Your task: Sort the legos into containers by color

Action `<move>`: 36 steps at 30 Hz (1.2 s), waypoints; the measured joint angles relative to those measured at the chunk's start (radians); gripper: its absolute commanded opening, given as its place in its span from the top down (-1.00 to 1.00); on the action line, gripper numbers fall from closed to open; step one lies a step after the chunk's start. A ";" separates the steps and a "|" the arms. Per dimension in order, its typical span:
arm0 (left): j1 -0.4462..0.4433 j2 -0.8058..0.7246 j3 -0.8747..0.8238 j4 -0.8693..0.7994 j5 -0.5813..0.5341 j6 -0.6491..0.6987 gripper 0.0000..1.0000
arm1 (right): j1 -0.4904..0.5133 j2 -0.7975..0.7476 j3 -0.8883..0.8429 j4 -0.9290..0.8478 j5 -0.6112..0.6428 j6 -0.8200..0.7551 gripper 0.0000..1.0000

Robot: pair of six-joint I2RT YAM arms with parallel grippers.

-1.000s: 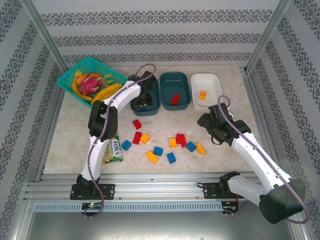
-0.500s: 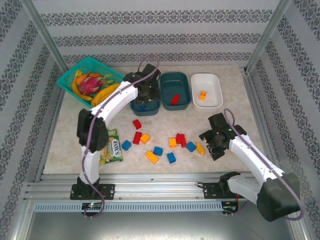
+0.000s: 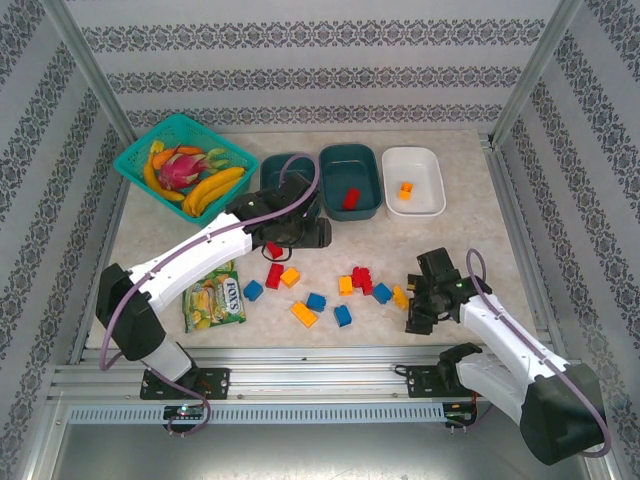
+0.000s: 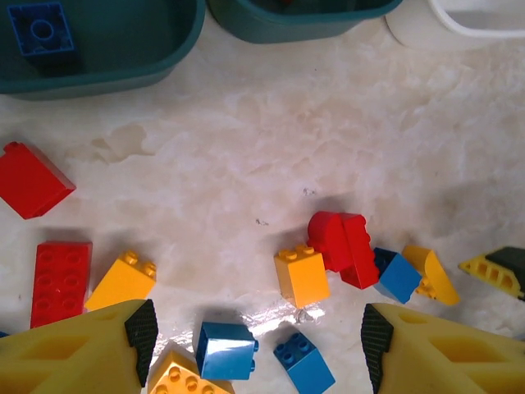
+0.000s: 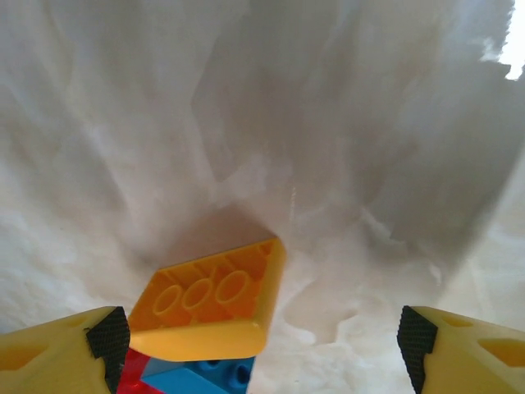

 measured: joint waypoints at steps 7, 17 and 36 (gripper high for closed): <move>-0.001 -0.021 -0.002 0.002 0.005 0.001 -0.39 | 0.030 0.084 -0.037 0.161 0.016 0.044 -0.75; -0.001 -0.027 -0.002 0.002 0.019 0.012 -0.39 | -0.030 0.274 0.054 0.108 -0.039 0.062 -0.47; -0.001 -0.074 -0.009 0.003 -0.004 -0.003 -0.38 | -0.176 0.401 0.201 0.225 -0.060 0.039 -0.34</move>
